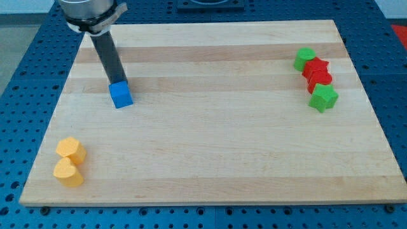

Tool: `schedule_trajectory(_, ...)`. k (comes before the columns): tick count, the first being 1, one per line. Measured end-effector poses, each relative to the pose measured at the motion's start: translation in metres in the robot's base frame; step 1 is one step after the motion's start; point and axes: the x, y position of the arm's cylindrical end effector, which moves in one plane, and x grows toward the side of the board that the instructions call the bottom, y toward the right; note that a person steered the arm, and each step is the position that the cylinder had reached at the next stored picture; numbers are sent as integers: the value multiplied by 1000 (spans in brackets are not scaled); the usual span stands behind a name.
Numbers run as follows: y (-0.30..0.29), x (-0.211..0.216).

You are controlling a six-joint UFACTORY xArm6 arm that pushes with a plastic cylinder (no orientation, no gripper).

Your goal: Move blue cube closer to the yellow heart

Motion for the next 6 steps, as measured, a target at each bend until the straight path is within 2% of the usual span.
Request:
schedule_trajectory(4, 5, 83)
schedule_trajectory(6, 24, 100)
